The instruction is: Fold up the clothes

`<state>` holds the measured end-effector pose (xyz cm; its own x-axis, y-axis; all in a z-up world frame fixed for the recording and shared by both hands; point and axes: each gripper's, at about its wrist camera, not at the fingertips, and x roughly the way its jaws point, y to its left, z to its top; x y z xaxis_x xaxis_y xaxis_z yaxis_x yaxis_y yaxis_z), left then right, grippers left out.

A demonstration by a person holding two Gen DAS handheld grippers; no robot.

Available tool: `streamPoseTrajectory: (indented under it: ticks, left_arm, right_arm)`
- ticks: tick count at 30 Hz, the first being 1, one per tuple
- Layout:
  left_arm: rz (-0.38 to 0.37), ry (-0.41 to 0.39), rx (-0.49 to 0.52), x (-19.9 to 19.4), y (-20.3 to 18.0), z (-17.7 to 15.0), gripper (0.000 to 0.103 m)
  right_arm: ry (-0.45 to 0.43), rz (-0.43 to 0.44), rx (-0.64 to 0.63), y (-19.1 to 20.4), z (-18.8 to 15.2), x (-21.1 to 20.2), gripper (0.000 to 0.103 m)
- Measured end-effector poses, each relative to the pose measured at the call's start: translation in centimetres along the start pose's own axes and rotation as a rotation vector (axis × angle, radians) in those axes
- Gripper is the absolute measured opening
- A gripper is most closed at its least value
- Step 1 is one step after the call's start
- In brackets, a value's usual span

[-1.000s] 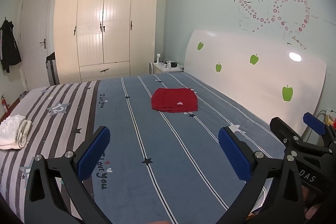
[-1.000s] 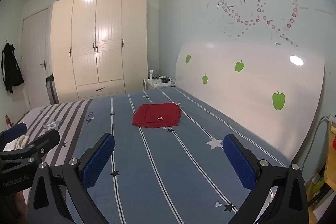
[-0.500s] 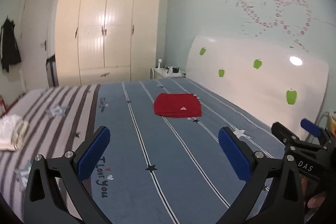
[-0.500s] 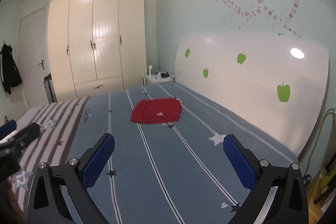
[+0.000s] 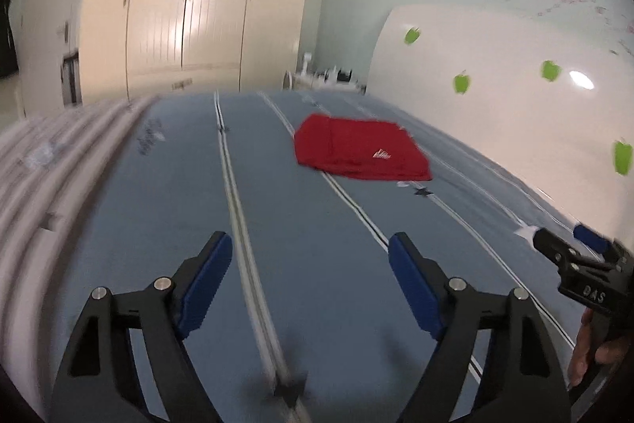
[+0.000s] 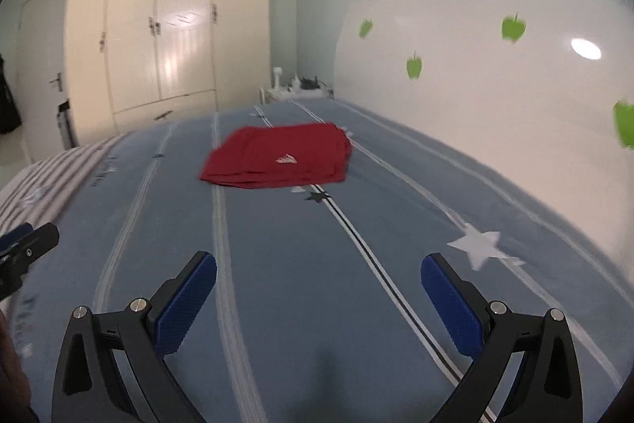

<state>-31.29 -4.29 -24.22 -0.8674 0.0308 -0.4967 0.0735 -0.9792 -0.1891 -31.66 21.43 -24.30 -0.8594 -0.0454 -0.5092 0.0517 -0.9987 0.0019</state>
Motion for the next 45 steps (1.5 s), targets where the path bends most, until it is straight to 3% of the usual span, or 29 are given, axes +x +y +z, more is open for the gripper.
streamPoseTrajectory:
  ticks: [7,9,15,19,22,25,27,28,29,30,32,34,40,45]
  left_arm:
    - [0.048,0.121,0.001,13.0,-2.3,1.6,0.075]
    - [0.062,0.118,0.016,15.7,-2.8,2.5,0.075]
    - [0.090,0.164,0.013,26.0,-3.6,6.9,0.072]
    - [0.123,0.213,0.036,32.5,-3.2,9.5,0.070]
    - [0.150,0.326,0.015,36.5,-2.5,9.6,0.059]
    - [0.169,0.331,0.025,37.7,-2.6,10.0,0.058]
    - [0.177,0.332,0.034,38.0,-2.7,10.1,0.051]
    - [0.181,0.328,0.038,38.0,-2.8,10.1,0.034]
    - [0.185,0.323,0.043,37.9,-2.8,10.2,0.009]
    - [0.175,0.320,0.048,37.8,-2.8,10.4,0.000]
    - [0.153,0.310,0.065,37.2,-3.0,10.6,0.000]
    - [0.141,0.279,0.095,35.3,-3.2,10.8,0.000]
    - [0.111,0.221,0.049,25.2,0.6,12.2,0.000]
    - [0.147,0.230,0.026,13.0,6.9,9.2,0.000]
  right_arm:
    - [0.080,-0.008,0.018,-2.2,2.0,11.9,0.102]
    - [0.097,-0.001,0.013,-2.6,3.3,15.1,0.102]
    - [0.136,0.010,0.009,-3.5,7.3,24.3,0.102]
    - [0.180,0.005,0.010,-3.8,9.6,30.1,0.095]
    - [0.242,0.016,0.042,-4.2,10.4,33.5,0.093]
    - [0.331,0.006,0.035,-4.2,10.6,36.5,0.092]
    - [0.403,-0.011,0.031,-4.1,10.2,38.0,0.092]
    - [0.393,-0.004,0.034,-4.1,10.3,38.0,0.090]
    - [0.382,0.010,0.037,-4.1,10.4,38.0,0.076]
    - [0.372,0.035,0.037,-4.0,10.6,37.8,0.067]
    - [0.363,0.072,0.030,-3.5,10.9,37.5,0.023]
    - [0.359,0.105,0.036,-2.9,11.3,36.7,0.005]
    - [0.290,0.196,0.019,0.2,11.0,28.4,0.004]
    - [0.274,0.324,-0.049,5.8,7.2,16.1,0.004]
